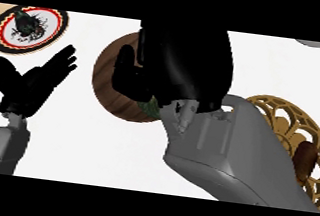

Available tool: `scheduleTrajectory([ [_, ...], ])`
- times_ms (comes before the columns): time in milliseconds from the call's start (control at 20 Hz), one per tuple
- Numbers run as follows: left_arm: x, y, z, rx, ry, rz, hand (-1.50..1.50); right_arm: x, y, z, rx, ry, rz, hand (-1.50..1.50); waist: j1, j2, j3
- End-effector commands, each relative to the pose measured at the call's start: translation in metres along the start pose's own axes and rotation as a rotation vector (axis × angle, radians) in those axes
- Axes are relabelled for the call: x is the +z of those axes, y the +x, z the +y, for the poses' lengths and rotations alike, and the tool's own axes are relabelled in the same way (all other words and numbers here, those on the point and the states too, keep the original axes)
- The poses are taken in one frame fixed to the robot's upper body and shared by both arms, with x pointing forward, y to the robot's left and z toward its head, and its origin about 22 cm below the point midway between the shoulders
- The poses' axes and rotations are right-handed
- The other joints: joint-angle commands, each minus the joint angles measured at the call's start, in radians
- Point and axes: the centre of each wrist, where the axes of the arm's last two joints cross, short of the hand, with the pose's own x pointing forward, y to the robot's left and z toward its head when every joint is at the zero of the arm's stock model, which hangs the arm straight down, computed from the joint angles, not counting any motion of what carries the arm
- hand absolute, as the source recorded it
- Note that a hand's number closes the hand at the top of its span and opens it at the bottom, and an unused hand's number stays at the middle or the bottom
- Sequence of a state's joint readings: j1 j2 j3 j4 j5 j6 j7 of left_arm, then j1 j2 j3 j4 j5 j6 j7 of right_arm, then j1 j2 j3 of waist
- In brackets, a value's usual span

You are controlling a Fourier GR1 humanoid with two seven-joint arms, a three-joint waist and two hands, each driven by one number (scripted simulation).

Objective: Pick the squash from the placemat and place it in the bowl

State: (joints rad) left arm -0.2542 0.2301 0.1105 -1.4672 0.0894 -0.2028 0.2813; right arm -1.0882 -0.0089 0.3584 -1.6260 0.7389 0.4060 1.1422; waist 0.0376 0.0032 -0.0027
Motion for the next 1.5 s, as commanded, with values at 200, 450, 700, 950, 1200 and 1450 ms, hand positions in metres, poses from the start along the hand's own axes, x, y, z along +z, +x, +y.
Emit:
scheduleTrajectory([
  [200,0.0,0.004,0.011,-0.003,-0.025,-0.022,0.0,-0.069,0.002,0.035,-0.065,-0.043,0.213,1.5,0.018,0.01,0.0],
  [450,-0.013,0.022,-0.008,0.005,0.014,-0.007,0.0,-0.109,-0.022,0.056,-0.117,-0.015,0.201,1.5,0.005,0.012,0.002],
  [700,-0.005,0.022,0.002,0.0,-0.024,-0.027,0.0,-0.13,-0.051,0.095,-0.19,0.04,0.209,1.5,0.037,0.018,0.001],
  [950,-0.007,0.018,-0.004,-0.005,-0.046,-0.029,0.0,-0.148,-0.052,0.097,-0.21,0.094,0.227,1.5,0.064,0.026,0.001],
  [1200,-0.017,0.016,-0.015,-0.036,-0.092,-0.044,0.0,-0.149,-0.094,0.118,-0.544,0.072,0.379,-1.5,0.083,0.04,0.002],
  [1450,-0.021,0.031,-0.019,-0.031,-0.097,-0.074,0.0,-0.153,-0.095,0.121,-0.611,-0.024,0.293,-1.5,0.101,0.039,0.002],
])
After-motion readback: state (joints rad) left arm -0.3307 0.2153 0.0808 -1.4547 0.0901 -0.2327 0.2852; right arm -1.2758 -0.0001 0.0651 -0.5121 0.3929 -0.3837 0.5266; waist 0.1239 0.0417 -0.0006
